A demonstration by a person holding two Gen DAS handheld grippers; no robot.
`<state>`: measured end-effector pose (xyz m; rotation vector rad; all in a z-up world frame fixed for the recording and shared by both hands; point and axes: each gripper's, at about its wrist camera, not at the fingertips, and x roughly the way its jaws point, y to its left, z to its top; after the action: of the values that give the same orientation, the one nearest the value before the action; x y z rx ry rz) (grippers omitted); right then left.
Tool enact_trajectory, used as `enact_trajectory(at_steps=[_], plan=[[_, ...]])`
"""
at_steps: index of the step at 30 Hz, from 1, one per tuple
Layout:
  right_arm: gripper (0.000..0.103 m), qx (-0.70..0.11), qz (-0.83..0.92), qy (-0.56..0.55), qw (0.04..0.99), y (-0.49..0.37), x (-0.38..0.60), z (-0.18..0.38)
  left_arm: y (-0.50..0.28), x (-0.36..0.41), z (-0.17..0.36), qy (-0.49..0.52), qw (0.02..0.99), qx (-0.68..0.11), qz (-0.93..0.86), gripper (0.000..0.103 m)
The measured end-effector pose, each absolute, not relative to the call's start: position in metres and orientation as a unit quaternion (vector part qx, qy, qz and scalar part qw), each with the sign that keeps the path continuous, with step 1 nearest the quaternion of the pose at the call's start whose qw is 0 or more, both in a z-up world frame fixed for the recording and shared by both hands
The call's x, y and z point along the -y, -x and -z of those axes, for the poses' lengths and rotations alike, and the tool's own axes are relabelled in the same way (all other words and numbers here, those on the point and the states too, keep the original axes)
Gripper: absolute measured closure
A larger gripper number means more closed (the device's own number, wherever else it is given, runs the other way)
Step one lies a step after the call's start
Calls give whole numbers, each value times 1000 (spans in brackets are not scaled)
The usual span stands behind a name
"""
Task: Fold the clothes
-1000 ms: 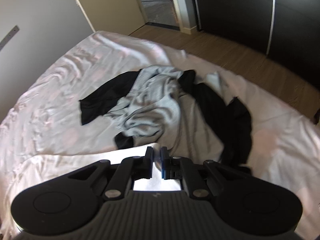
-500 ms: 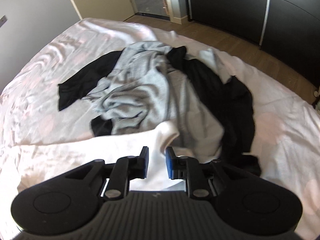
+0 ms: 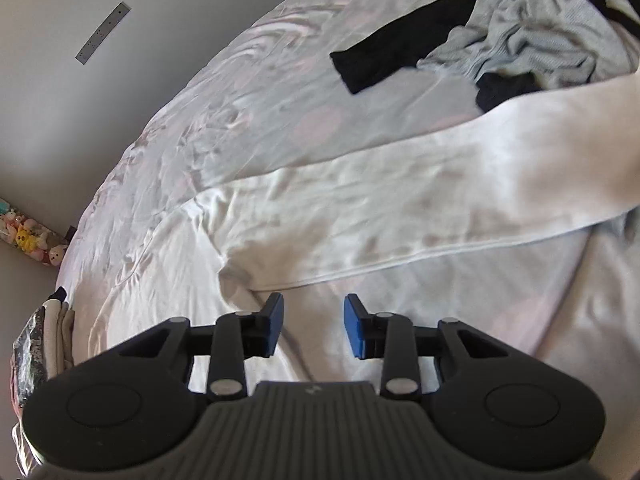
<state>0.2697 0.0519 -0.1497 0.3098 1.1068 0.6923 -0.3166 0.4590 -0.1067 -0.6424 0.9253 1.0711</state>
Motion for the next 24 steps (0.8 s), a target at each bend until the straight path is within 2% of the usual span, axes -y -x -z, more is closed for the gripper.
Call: enact_trajectory(at_steps=[5, 7, 8, 9, 12, 17, 24], plan=[[62, -495, -355, -119, 784, -244, -77, 166, 331, -469, 131, 316, 712, -395, -487, 55], [62, -500, -356, -122, 780, -245, -78, 172, 336, -473, 138, 332, 718, -378, -481, 71], [62, -500, -355, -125, 780, -245, -78, 173, 338, -474, 138, 342, 725, -367, -472, 93], [62, -499, -354, -129, 780, -246, -78, 174, 338, -473, 135, 344, 731, -360, -467, 99], [62, -503, -353, -127, 779, -247, -80, 178, 337, -467, 116, 337, 758, -338, -445, 100], [61, -521, -351, -77, 774, -244, -96, 186, 326, -463, 44, 280, 804, -313, -421, 100], [60, -530, -348, -73, 769, -245, -97, 191, 314, -501, -46, 205, 815, -328, -431, 100]])
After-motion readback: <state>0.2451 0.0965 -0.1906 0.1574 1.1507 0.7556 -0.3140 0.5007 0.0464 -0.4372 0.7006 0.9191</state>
